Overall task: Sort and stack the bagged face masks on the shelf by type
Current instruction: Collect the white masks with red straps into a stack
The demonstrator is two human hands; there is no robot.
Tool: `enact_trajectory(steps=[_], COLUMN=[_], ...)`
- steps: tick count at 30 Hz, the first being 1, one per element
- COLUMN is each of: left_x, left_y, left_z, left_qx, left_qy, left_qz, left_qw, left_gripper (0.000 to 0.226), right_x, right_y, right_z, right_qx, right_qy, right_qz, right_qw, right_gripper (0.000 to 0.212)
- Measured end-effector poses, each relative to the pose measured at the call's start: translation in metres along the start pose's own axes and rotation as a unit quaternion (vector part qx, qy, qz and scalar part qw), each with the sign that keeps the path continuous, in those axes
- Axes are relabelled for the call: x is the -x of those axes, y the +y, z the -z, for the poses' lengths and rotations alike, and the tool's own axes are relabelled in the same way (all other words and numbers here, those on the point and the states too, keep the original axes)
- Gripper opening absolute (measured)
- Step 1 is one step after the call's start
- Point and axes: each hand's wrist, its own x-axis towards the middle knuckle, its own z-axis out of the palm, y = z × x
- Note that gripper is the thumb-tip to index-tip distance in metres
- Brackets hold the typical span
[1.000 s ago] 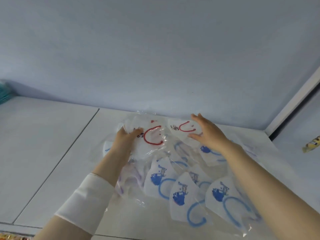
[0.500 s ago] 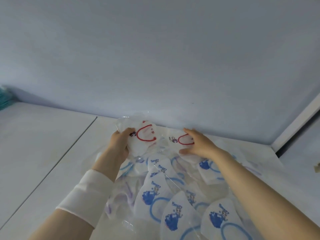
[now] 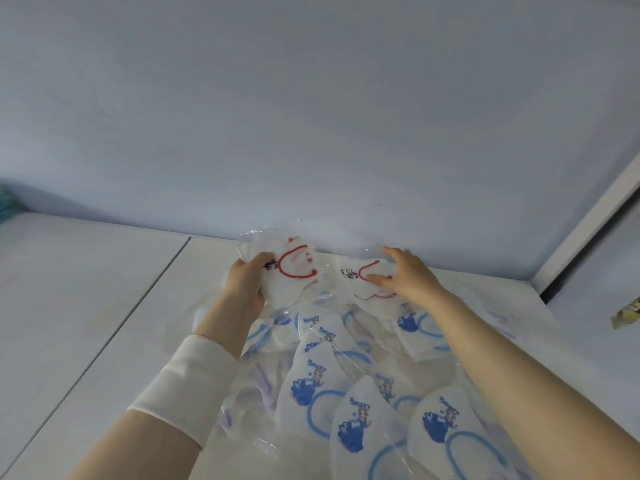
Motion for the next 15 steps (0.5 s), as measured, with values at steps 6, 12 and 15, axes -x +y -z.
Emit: enact_trajectory(steps=[6,12,15], left_x=[-0.003,-0.003,-0.001], left_y=[-0.004,-0.003,-0.002], left_z=[-0.006,-0.002,-0.008], left_qx=[-0.006,-0.001,-0.001], left_qy=[0.001,0.000,-0.011], left_qz=[0.008,-0.003,-0.007], left_qw=[1.000,1.000,1.000], left_gripper=[0.036,0.032,0.029], right_x=[-0.007,-0.004,0.007], right_y=[-0.001,0.001,-0.001], right_z=[-0.012,0.027,0.056], right_qx=[0.016,-0.337,-0.527], right_qy=[0.044,0.147,0.165], right_qz=[-0.034,-0.091,-0.106], right_qw=[0.998,0.926,0.827], right_gripper=[0.080,0.038,0.031])
